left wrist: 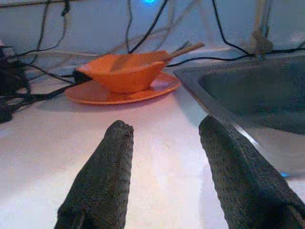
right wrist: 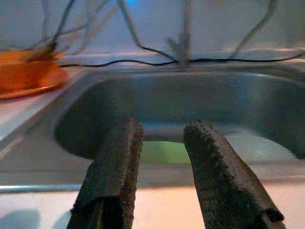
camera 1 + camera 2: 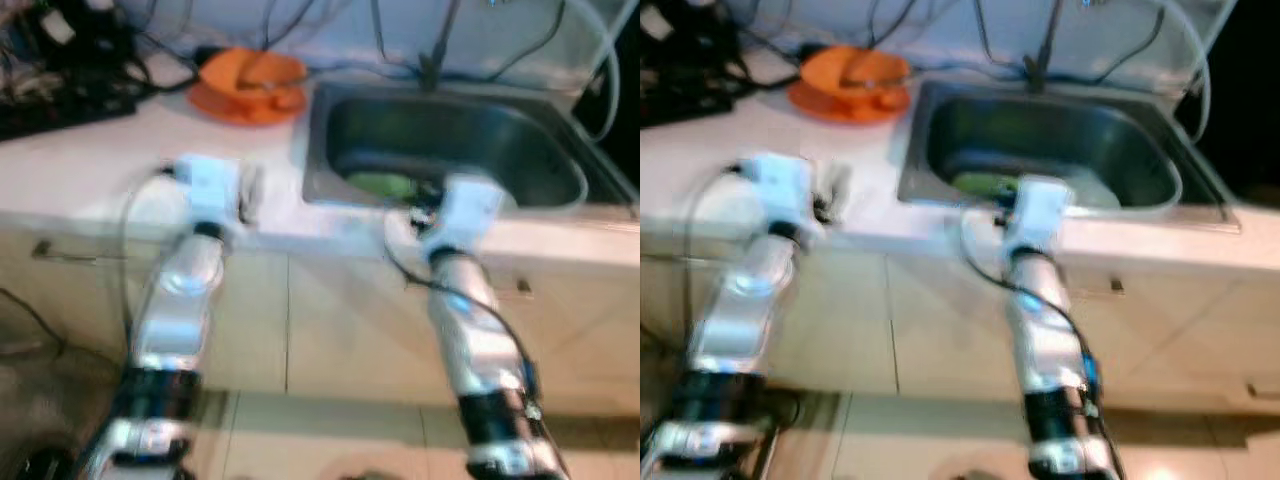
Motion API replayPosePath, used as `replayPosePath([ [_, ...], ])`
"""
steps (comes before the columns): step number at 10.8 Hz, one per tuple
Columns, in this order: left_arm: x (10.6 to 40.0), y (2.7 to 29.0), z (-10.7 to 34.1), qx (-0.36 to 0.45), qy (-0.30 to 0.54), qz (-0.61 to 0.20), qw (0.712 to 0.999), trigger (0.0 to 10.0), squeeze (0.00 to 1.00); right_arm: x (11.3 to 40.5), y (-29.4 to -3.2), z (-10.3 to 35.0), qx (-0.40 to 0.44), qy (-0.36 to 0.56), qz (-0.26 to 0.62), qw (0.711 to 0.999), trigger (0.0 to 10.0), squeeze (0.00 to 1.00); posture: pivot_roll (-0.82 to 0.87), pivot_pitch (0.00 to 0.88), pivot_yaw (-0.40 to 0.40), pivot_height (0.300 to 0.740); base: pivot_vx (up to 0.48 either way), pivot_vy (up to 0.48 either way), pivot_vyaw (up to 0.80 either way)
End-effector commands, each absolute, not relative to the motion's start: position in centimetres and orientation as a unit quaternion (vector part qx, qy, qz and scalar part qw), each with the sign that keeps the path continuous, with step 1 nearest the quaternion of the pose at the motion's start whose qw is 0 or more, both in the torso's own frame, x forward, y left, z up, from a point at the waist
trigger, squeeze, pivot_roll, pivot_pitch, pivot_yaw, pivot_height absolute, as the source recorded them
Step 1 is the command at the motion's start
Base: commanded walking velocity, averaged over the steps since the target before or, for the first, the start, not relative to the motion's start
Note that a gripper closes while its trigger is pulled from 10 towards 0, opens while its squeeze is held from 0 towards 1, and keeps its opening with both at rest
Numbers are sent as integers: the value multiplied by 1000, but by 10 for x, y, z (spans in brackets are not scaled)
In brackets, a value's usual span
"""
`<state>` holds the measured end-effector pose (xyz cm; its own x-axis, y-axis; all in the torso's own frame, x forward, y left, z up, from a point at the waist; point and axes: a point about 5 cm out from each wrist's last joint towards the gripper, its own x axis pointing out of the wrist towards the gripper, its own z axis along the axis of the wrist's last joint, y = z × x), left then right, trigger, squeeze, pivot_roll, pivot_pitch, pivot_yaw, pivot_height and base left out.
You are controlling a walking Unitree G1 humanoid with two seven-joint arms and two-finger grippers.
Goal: Kitchen organization
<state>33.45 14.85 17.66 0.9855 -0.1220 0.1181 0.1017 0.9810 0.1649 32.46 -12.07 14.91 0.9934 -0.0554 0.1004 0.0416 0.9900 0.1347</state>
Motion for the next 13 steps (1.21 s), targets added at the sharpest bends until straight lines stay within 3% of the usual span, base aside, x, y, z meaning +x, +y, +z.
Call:
replayPosePath([
  [1,334,153,178,87,-67,-51,993,10000,0,324,-117,153,71,-57,-19,996,10000,0,-16,37,-42,740,0,0,0],
  [6,335,156,182,74,-75,-35,994,10000,0,325,-114,156,54,-63,-3,997,10000,0,-16,43,-46,740,0,0,0],
  [8,335,159,181,75,-72,-29,994,10000,0,325,-111,158,54,-73,5,996,10000,0,-14,46,-47,740,326,0,650],
  [13,334,157,180,77,-69,-34,994,10000,0,325,-113,156,64,-64,-1,996,10000,0,-16,50,-52,740,354,0,0],
])
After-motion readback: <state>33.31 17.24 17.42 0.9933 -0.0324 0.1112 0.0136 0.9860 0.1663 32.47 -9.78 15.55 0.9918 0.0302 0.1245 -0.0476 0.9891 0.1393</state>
